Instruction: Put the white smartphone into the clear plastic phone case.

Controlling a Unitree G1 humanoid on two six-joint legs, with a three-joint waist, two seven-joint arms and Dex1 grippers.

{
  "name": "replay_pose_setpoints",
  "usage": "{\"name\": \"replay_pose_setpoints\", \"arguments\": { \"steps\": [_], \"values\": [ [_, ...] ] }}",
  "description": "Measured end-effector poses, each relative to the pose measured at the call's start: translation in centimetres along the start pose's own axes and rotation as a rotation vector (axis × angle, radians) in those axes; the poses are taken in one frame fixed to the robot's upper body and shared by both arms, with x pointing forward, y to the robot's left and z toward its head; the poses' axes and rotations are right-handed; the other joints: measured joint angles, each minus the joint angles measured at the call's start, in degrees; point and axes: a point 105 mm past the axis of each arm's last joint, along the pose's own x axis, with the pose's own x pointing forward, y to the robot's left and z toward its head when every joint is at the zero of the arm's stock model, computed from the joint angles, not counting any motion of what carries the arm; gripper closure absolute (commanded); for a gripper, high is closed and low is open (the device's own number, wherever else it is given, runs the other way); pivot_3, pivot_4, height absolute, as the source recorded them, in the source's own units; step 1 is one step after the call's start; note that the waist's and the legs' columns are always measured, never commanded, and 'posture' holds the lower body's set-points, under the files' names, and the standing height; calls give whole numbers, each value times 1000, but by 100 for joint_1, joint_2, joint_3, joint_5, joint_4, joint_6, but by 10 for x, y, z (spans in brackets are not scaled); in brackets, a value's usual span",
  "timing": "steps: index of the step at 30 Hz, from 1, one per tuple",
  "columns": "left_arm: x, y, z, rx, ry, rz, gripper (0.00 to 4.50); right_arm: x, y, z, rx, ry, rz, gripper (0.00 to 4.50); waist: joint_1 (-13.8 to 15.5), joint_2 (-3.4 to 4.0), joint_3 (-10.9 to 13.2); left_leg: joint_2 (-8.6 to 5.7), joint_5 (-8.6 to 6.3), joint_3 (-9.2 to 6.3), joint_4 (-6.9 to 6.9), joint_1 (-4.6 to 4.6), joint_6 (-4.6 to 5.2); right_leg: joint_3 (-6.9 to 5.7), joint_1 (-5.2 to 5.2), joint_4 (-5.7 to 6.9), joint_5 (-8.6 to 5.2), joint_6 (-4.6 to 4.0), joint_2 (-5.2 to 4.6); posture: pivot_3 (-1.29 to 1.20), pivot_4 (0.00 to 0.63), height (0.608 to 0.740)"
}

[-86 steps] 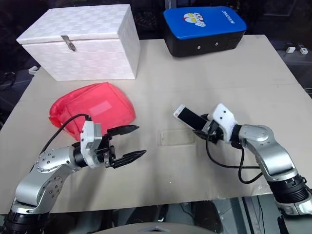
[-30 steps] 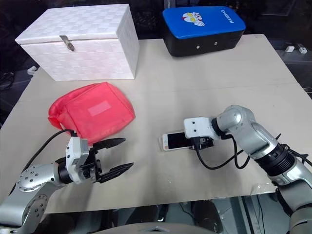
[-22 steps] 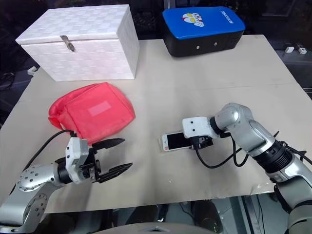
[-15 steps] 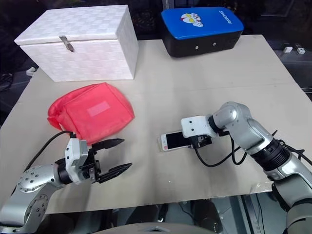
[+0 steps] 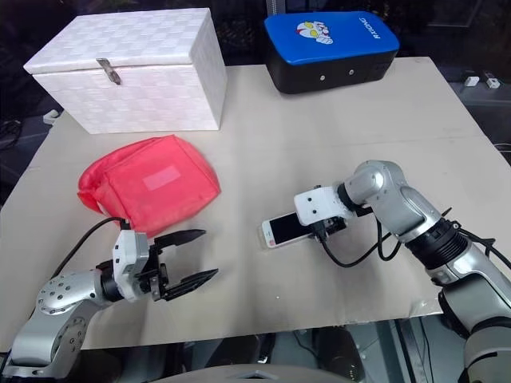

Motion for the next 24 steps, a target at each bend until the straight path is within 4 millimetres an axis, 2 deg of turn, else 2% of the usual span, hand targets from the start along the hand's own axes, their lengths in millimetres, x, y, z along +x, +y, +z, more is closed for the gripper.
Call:
{"name": "replay_pose_setpoints", "arguments": {
  "steps": [1, 3, 7, 11, 12, 14, 15, 16, 17, 18, 20, 21, 23, 24],
  "values": [
    [0, 0, 0, -1, 0, 1, 0, 0, 0, -1, 0, 2, 3, 705, 0, 0, 0, 0, 0, 0, 0, 0, 0, 0, 0, 0, 0, 0, 0, 0, 150, 740],
    [0, -2, 0, -4, 0, 4, 0, 0, 0, -7, 13, 17, 14, 52, 10, 0, 0, 0, 0, -1, 3, -2, 0, -2, 0, 0, 0, 0, 0, 0, 150, 740],
    [3, -2, 3, 1, -7, 10, 0, -2, -2, -8, 25, 15, 0, 52, 3, 1, 1, 0, 0, -1, 3, -5, 0, -1, -3, 1, 0, 0, 0, 0, 150, 740],
    [9, -5, 7, 4, -14, 0, 0, -14, -6, -5, 75, -10, -41, 52, -1, 1, 1, 0, 0, 0, 4, -5, 0, 1, -4, 1, 0, 0, 0, 0, 150, 740],
    [11, -6, 7, 1, -15, -3, 0, -17, -8, -2, 92, -25, -56, 552, 0, 1, 1, 0, 0, 0, 3, -5, 0, 1, -4, 1, 0, 0, 0, 0, 150, 740],
    [16, -8, 11, 1, -20, -7, 0, -30, -13, 6, 150, -81, -109, 1275, 5, 1, 1, 0, 0, -2, 3, -6, 0, -1, -4, 2, 0, 0, 0, 0, 150, 740],
    [20, -8, 14, 4, -22, -10, 0, -36, -12, 11, 194, -126, -135, 1911, 15, 0, 1, 0, 0, -3, 3, -7, 0, -2, -4, 2, 0, 0, 0, 0, 150, 740],
    [22, -9, 16, 4, -23, -11, 0, -39, -12, 17, 215, -162, -146, 2256, 15, 0, 0, 0, -1, -4, 3, -7, 0, -2, -4, 2, 0, 0, 0, 0, 150, 740],
    [24, -10, 16, -2, -21, -16, 556, -41, -10, 23, 256, -211, -155, 2725, 15, 0, 0, 0, -1, -3, 3, -8, 0, -1, -4, 2, 0, 0, 0, 0, 150, 740],
    [27, -11, 16, -13, -16, -18, 867, -39, -7, 29, 288, -257, -157, 3235, 13, -1, 0, 0, -1, -3, 3, -7, 1, -1, -3, 2, 0, 0, 0, 0, 150, 740],
    [29, -11, 15, -31, -4, -20, 1792, -25, 1, 39, 340, -322, -144, 4229, -13, 0, 0, 0, -1, 0, 2, -4, 0, 4, -5, 8, 0, 0, 1, 0, 150, 740],
    [31, -12, 14, -39, 1, -23, 2351, -15, 2, 44, 370, -351, -138, 4500, -26, 0, 0, 0, 0, 6, 2, -1, 0, 11, -9, 19, 0, 0, 1, 0, 150, 740],
    [33, -14, 15, -42, 2, -31, 3326, 1, 4, 53, 392, -381, -124, 4500, -25, 0, 0, 0, 0, 17, 6, -6, -1, 22, -25, 37, 0, 0, 1, 0, 150, 740],
    [34, -15, 15, -41, 8, -36, 3326, 10, 2, 57, 398, -389, -134, 4500, -23, 0, 0, 0, 1, 20, 10, -3, -1, 24, -26, 44, 0, 0, 1, 0, 150, 740]
  ]
}}
